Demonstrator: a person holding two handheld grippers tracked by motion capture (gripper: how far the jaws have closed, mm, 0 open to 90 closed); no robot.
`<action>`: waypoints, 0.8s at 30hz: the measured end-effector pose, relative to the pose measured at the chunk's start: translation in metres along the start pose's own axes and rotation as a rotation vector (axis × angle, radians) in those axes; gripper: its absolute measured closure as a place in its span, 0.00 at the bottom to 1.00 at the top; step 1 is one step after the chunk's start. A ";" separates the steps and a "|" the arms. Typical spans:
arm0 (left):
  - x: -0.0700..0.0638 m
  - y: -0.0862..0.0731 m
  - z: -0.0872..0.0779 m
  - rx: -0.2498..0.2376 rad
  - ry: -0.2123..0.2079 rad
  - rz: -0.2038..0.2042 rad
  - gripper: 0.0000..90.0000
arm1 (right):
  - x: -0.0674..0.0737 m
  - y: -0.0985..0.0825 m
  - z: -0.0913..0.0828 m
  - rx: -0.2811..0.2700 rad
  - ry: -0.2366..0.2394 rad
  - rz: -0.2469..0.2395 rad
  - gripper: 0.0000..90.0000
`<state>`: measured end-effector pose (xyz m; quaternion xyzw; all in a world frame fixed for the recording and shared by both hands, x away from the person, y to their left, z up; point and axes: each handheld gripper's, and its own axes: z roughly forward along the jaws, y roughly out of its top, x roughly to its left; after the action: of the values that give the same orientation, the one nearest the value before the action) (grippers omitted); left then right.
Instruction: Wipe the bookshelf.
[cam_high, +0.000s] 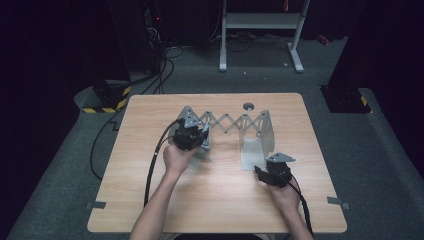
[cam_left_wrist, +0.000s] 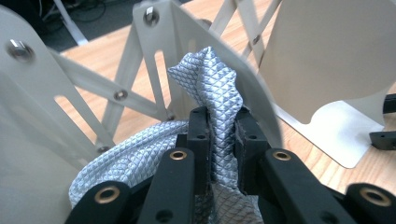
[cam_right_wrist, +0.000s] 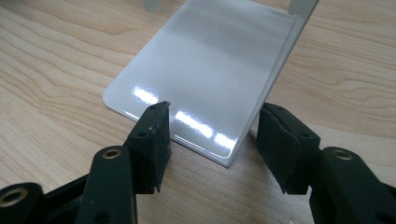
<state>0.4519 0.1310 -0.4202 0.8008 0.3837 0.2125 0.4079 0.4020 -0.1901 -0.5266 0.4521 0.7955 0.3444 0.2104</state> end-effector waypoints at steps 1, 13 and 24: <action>-0.001 0.000 -0.002 -0.005 -0.001 -0.002 0.88 | 0.000 0.000 0.000 0.000 0.000 0.000 0.50; -0.010 -0.016 -0.005 0.008 0.012 0.012 0.87 | 0.000 0.000 0.000 0.000 0.000 0.000 0.50; -0.010 -0.032 0.026 0.099 0.023 0.004 0.87 | 0.000 0.000 0.000 0.000 0.001 -0.002 0.50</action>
<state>0.4490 0.1226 -0.4618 0.8184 0.3966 0.2032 0.3628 0.4020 -0.1901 -0.5266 0.4509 0.7960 0.3446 0.2104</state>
